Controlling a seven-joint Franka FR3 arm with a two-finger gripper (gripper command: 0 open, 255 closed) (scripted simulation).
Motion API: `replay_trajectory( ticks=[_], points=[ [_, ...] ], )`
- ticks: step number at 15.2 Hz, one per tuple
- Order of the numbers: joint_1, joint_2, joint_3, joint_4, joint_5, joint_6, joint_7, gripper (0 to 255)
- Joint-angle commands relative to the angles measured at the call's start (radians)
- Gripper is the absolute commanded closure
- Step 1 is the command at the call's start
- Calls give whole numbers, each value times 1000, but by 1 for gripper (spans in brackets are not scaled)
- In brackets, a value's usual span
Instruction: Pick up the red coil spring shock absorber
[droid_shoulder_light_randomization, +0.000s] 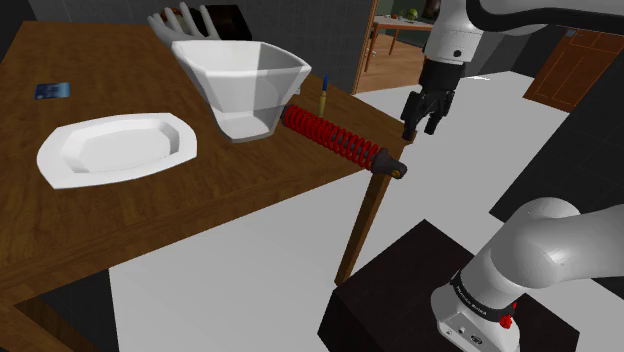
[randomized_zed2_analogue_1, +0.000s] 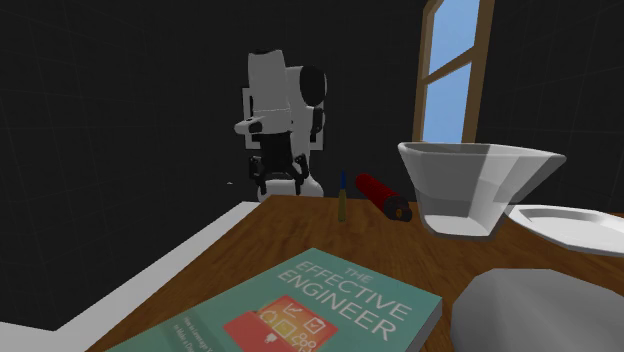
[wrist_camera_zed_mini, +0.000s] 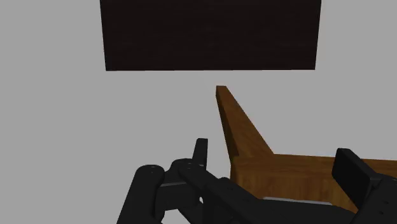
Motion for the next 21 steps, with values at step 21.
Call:
replay_trajectory(
  ticks=[21],
  points=[
    [73, 493, 470, 645, -31, -109, 480, 0]
  ],
)
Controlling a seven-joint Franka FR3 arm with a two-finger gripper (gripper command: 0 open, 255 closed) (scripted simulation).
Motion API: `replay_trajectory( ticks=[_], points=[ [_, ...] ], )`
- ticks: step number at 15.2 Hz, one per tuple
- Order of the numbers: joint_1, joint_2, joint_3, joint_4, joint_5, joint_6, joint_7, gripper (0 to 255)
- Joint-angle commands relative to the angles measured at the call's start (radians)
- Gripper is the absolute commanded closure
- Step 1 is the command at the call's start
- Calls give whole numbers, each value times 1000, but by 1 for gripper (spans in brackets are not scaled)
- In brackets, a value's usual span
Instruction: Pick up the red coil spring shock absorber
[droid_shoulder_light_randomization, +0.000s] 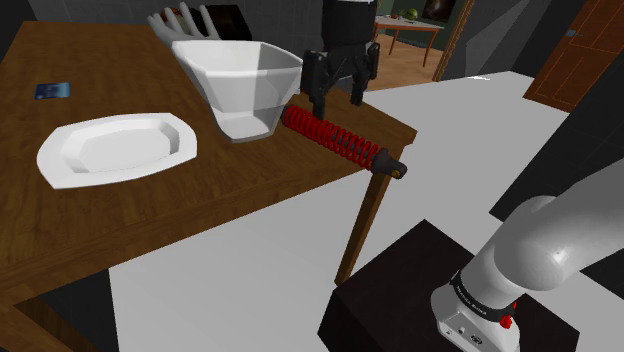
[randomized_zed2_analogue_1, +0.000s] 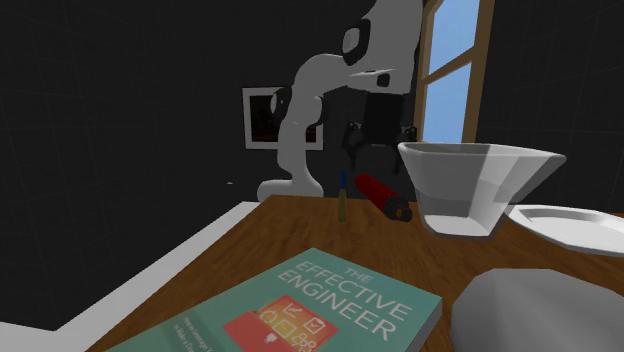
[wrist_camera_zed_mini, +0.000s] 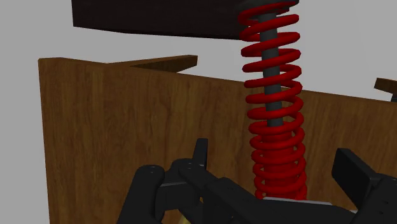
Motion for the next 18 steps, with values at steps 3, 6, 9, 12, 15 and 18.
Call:
replay_trajectory(
  ticks=[3, 6, 9, 12, 15, 18],
  points=[
    [7, 16, 24, -16, -6, 32, 27, 0],
    [10, 3, 23, -70, 0, 73, 23, 0],
    [11, -3, 23, -97, 3, 94, 22, 0],
    [11, -4, 22, -96, 3, 93, 20, 255],
    [11, -5, 22, -97, 3, 93, 20, 255],
    [11, -5, 22, -97, 3, 94, 20, 255]
  ],
)
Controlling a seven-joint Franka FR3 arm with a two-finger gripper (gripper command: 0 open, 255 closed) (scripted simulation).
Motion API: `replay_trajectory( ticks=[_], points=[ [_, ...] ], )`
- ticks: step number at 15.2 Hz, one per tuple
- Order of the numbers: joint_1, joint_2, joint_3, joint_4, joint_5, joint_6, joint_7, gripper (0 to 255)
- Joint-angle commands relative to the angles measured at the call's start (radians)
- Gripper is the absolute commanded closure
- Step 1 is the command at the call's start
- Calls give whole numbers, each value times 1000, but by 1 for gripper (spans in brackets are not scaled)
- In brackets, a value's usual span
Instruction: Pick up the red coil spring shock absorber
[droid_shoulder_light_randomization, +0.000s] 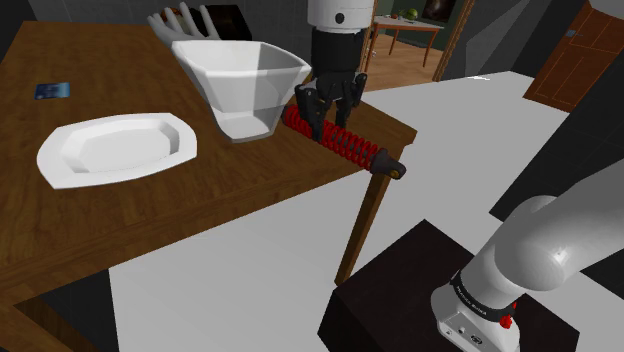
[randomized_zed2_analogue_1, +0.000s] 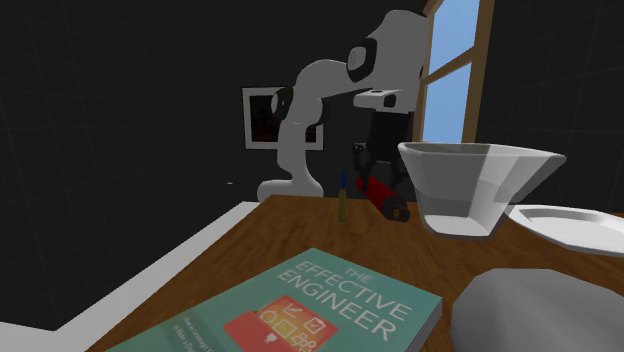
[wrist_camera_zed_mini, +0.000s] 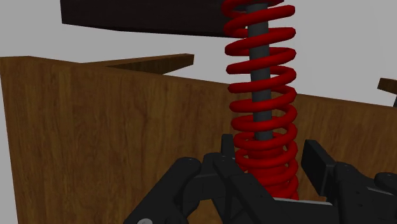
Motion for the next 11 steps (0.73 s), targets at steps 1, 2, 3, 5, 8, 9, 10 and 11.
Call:
replay_trajectory(
  ticks=[1, 2, 3, 5, 8, 9, 10, 11],
  points=[
    [0, 2, 1, -1, 0, 1, 1, 255],
    [0, 6, 1, 16, -1, -12, 2, 255],
    [-1, 10, 1, 33, -3, -26, 3, 255],
    [-3, 19, 2, 69, -7, -53, 6, 255],
    [-5, 35, 4, 124, -14, -95, 10, 255],
    [-6, 41, 5, 143, -17, -109, 12, 255],
    [-6, 47, 7, 163, -19, -123, 14, 255],
    [-7, 53, 8, 183, -22, -137, 16, 255]
  ],
)
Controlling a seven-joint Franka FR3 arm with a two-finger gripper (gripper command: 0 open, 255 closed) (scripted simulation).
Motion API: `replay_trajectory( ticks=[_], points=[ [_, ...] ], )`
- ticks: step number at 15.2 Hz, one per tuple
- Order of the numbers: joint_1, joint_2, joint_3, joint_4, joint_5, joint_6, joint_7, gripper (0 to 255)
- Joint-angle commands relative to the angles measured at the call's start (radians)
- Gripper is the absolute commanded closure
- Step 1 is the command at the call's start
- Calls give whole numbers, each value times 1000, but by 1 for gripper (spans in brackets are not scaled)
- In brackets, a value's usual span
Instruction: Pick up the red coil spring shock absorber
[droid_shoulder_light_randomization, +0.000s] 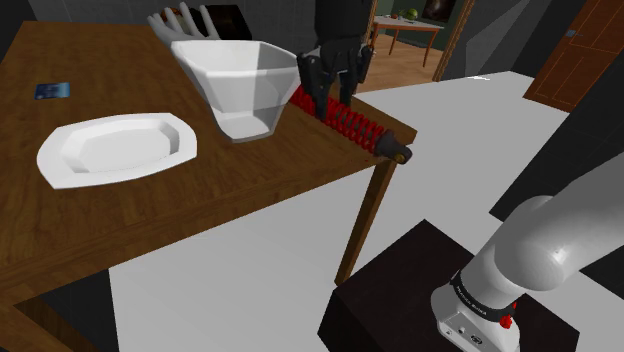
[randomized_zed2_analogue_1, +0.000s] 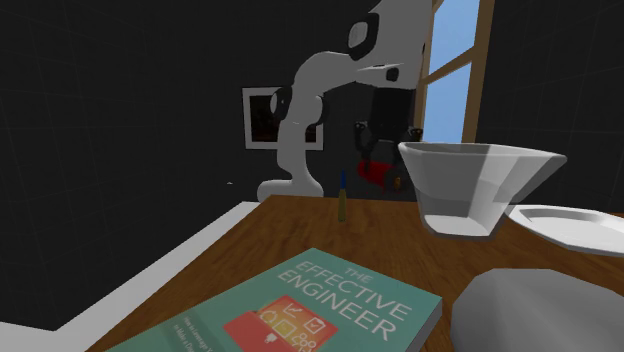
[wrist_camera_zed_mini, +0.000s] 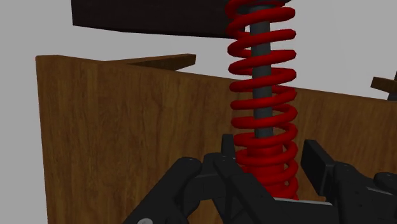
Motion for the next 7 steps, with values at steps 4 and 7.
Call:
replay_trajectory(
  ticks=[4, 7],
  points=[
    [-3, 37, 8, 109, -16, -76, 11, 255],
    [-3, 46, 10, 134, -20, -93, 14, 255]
  ],
)
